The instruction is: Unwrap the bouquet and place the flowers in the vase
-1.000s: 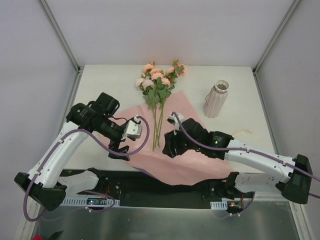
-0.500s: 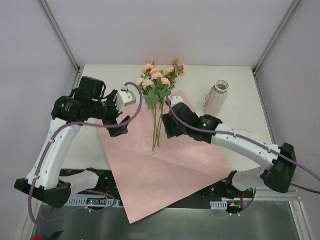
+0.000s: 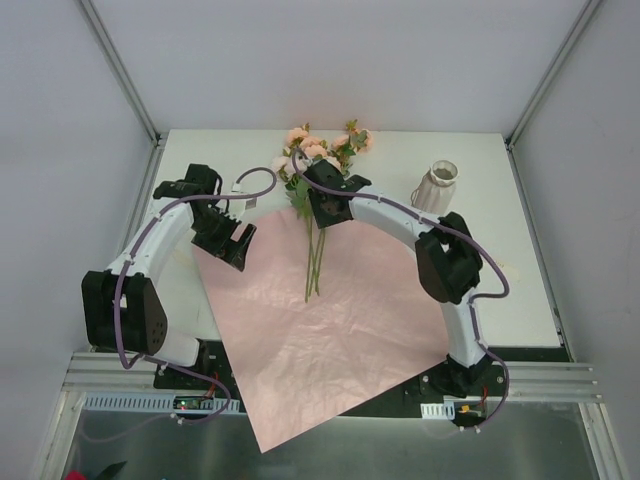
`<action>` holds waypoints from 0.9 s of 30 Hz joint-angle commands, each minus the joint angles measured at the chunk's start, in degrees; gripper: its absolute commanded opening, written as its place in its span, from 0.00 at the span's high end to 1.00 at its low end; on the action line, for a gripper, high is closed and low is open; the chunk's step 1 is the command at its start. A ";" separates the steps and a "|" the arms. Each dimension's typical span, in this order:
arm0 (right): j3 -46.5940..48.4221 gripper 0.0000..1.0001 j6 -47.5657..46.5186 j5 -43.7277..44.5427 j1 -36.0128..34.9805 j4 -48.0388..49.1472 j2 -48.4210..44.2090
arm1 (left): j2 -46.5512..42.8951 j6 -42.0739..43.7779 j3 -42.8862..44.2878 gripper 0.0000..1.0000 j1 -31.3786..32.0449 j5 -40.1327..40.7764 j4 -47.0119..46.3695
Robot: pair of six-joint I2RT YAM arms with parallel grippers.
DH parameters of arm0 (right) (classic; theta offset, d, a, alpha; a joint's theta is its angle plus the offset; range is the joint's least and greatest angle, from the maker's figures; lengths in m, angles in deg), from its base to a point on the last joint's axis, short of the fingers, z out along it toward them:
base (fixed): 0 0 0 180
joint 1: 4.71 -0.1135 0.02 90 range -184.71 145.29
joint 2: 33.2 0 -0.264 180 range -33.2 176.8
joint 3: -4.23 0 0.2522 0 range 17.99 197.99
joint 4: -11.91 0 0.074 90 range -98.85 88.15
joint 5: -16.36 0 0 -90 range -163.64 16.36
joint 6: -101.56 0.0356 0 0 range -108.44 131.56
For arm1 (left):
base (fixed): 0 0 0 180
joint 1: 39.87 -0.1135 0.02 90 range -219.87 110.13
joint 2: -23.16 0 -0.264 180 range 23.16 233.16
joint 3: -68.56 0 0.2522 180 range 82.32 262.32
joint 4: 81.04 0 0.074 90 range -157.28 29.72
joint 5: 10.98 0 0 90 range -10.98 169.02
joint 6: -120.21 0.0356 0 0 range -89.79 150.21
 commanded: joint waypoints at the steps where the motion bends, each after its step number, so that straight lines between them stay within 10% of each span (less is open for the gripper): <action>1: 6.59 0.57 -0.99 -2.41 2.27 -1.94 4.86 | -0.96 -0.54 -2.32 0.12 -0.75 3.28 -2.72; 27: 4.32 0.87 0.94 -7.60 6.06 3.95 8.14 | -0.08 -0.63 -6.45 0.11 -0.83 5.84 -5.80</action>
